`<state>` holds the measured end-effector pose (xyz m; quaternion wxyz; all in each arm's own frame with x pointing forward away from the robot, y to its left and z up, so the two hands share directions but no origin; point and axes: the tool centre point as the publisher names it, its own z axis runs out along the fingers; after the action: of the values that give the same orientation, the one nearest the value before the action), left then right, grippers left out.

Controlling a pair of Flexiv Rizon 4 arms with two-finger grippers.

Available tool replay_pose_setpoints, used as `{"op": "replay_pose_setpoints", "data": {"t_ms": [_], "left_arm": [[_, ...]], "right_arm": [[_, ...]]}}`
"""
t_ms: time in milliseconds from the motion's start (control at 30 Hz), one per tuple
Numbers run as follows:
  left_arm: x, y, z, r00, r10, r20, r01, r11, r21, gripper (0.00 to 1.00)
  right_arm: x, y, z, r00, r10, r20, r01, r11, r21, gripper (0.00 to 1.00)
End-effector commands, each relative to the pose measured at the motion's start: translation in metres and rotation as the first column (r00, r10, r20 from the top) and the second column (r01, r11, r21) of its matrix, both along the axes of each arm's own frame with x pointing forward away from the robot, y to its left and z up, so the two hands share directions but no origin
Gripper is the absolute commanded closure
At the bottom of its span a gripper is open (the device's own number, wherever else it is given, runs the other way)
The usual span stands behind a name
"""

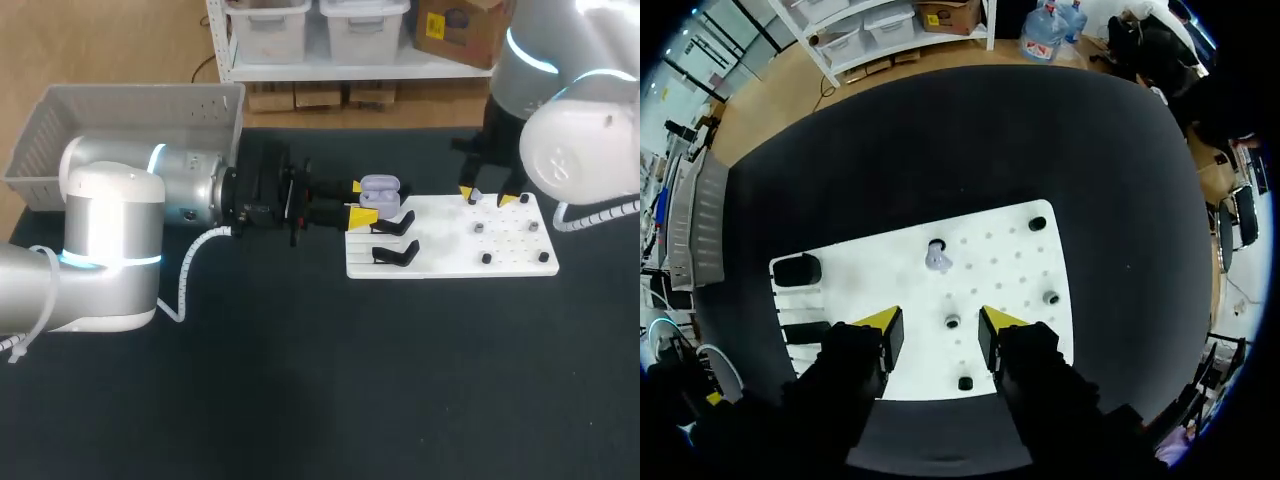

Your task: Pick up each earbud case from the left stands, insert the matching earbuds, close the lid, and place the case in the box.

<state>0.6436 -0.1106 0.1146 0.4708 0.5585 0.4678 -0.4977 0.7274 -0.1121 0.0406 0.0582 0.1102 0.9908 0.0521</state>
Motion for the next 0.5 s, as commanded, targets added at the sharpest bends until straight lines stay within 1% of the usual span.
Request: {"op": "replay_pose_setpoints", "data": {"t_ms": [33,367,500], "left_arm": [[-0.001,0.0,-0.001,1.0,0.003,0.002,-0.003,1.0,-0.002,1.0],[-0.001,0.0,-0.001,1.0,0.003,0.002,-0.003,1.0,-0.002,1.0],[-0.001,0.0,-0.001,1.0,0.003,0.002,-0.003,1.0,-0.002,1.0]], "right_arm": [[0.005,-0.005,-0.007,1.0,0.008,0.007,-0.008,1.0,0.026,0.53],[0.016,-0.004,-0.014,1.0,0.02,0.018,-0.022,0.998,0.063,0.51],[0.02,-0.002,-0.018,0.999,0.023,0.023,-0.025,0.997,0.076,0.53]]}}
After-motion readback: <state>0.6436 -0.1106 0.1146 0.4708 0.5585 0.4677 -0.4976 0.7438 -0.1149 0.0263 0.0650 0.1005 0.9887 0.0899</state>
